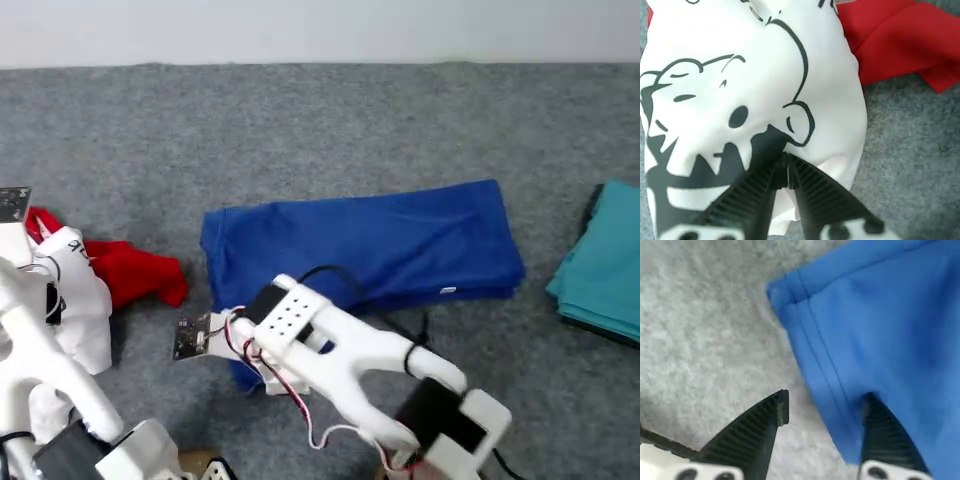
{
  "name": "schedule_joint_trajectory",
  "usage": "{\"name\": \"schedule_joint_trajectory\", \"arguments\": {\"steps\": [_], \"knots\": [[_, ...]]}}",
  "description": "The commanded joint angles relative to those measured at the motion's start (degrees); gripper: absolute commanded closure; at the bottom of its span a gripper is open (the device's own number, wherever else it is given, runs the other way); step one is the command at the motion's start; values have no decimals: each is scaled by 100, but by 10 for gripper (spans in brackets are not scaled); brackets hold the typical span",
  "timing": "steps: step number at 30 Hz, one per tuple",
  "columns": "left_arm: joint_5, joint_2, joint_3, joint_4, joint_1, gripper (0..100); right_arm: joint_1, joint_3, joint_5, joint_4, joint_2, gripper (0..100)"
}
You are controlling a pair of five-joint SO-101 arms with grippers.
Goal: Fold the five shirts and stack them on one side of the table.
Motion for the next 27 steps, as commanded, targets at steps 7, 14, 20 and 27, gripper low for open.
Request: {"name": "schedule_joint_trajectory", "arguments": {"steps": [7,14,20,27], "knots": [[9,-193,-31,-97,-35,985,31,-1644,26,259,1367,952],[9,-193,-31,-114,-35,985,382,-2716,18,848,1569,988],[9,-193,-22,-114,-18,985,884,-3824,18,1587,1569,988],[9,-193,-22,-123,-9,985,1095,-4448,44,1473,1640,988]]}}
